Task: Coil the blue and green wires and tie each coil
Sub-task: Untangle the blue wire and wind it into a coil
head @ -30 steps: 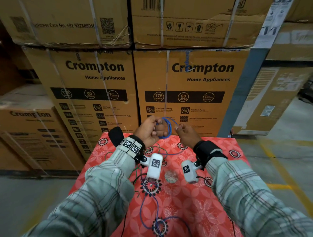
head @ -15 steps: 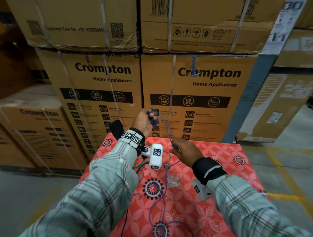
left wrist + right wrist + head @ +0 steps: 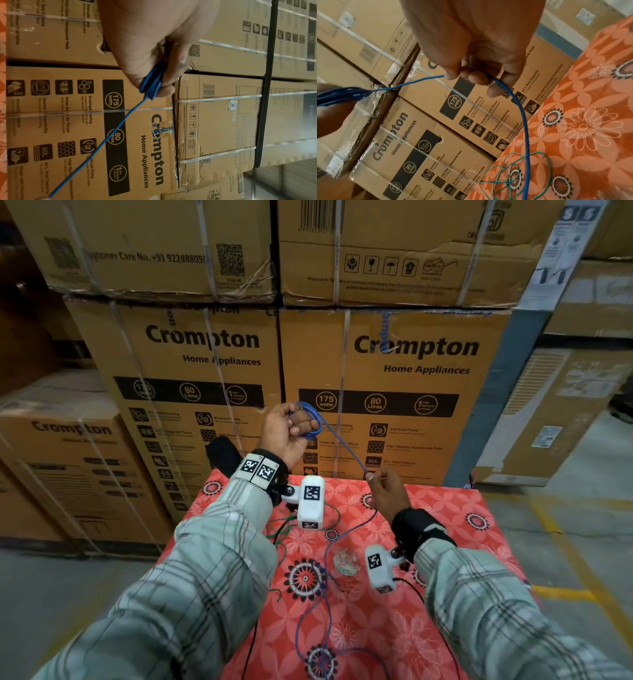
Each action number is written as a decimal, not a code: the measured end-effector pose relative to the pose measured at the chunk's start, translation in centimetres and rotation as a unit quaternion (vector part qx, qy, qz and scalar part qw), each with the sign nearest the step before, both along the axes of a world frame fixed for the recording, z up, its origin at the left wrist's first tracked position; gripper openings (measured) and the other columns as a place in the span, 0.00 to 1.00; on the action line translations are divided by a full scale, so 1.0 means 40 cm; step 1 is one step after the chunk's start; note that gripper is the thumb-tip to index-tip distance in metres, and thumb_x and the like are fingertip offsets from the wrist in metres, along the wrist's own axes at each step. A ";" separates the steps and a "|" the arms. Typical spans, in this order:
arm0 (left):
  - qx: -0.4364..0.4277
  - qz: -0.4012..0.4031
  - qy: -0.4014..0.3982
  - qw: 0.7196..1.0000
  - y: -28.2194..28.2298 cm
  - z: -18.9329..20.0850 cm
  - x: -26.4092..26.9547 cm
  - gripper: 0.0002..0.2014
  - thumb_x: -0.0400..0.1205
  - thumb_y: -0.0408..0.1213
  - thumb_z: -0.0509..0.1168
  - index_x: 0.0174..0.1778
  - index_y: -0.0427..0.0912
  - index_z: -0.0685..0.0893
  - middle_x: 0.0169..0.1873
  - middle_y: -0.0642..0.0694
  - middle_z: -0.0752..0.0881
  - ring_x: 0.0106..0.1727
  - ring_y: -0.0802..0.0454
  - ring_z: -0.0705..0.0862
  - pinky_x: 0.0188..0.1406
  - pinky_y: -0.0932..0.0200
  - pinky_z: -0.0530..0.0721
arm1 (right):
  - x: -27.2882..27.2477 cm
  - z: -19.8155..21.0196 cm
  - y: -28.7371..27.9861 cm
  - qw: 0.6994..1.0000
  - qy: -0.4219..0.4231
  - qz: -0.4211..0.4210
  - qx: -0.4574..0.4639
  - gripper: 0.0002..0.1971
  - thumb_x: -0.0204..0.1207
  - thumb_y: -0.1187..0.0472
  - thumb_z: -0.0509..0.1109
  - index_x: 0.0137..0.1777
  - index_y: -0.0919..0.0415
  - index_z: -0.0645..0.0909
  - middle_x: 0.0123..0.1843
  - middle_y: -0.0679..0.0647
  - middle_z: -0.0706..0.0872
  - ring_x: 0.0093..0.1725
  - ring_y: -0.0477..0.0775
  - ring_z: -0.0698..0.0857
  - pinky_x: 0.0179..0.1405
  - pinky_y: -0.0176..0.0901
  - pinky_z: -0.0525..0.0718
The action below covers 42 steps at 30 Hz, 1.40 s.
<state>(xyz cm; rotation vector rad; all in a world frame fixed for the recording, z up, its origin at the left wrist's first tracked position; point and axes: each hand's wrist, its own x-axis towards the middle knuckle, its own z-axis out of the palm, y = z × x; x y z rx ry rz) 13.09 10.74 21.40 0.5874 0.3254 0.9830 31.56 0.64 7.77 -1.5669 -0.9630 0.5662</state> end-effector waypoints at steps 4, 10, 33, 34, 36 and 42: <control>0.028 0.012 0.014 0.999 -0.013 0.010 0.007 0.14 0.85 0.35 0.50 0.33 0.45 0.70 0.15 0.55 0.63 0.15 0.57 0.62 0.37 0.58 0.80 | -0.013 -0.010 0.015 0.999 -0.019 -0.028 -0.006 0.09 0.78 0.61 0.66 0.37 0.51 0.70 0.42 0.62 0.82 0.36 0.54 0.75 0.37 0.53 0.77; 0.082 0.015 0.114 0.990 -0.026 0.007 0.011 0.14 0.87 0.35 0.48 0.34 0.43 0.69 0.16 0.53 0.68 0.18 0.55 0.67 0.41 0.58 0.76 | -0.070 0.036 -0.005 0.962 -0.262 0.046 -0.059 0.15 0.76 0.71 0.65 0.34 0.52 0.73 0.38 0.55 0.79 0.38 0.56 0.76 0.37 0.43 0.71; 0.173 -0.160 0.349 0.907 -0.222 -0.133 -0.032 0.15 0.87 0.35 0.47 0.36 0.40 0.73 0.15 0.48 0.75 0.22 0.46 0.77 0.31 0.59 0.79 | -0.091 0.231 -0.074 0.826 -0.545 0.086 0.114 0.17 0.82 0.48 0.58 0.41 0.58 0.81 0.37 0.54 0.84 0.36 0.57 0.82 0.28 0.47 0.77; 0.163 -0.170 0.335 0.912 -0.232 -0.136 -0.038 0.15 0.86 0.35 0.46 0.36 0.41 0.73 0.14 0.50 0.70 0.20 0.48 0.74 0.33 0.59 0.78 | -0.088 0.225 -0.078 0.839 -0.523 0.089 0.118 0.18 0.82 0.47 0.58 0.41 0.58 0.82 0.37 0.53 0.85 0.36 0.56 0.82 0.28 0.47 0.78; 0.155 -0.197 0.302 0.920 -0.244 -0.146 -0.048 0.14 0.85 0.35 0.46 0.36 0.43 0.72 0.14 0.52 0.64 0.16 0.53 0.65 0.41 0.57 0.79 | -0.081 0.212 -0.085 0.866 -0.472 0.104 0.132 0.19 0.82 0.46 0.59 0.40 0.58 0.83 0.36 0.51 0.85 0.35 0.55 0.82 0.30 0.49 0.79; 0.135 -0.247 0.209 0.937 -0.262 -0.153 -0.084 0.18 0.88 0.40 0.44 0.35 0.44 0.71 0.16 0.55 0.61 0.15 0.56 0.59 0.44 0.55 0.79 | -0.086 0.172 -0.096 0.942 -0.284 0.151 0.093 0.27 0.80 0.42 0.62 0.32 0.68 0.74 0.27 0.57 0.75 0.27 0.50 0.71 0.27 0.49 0.69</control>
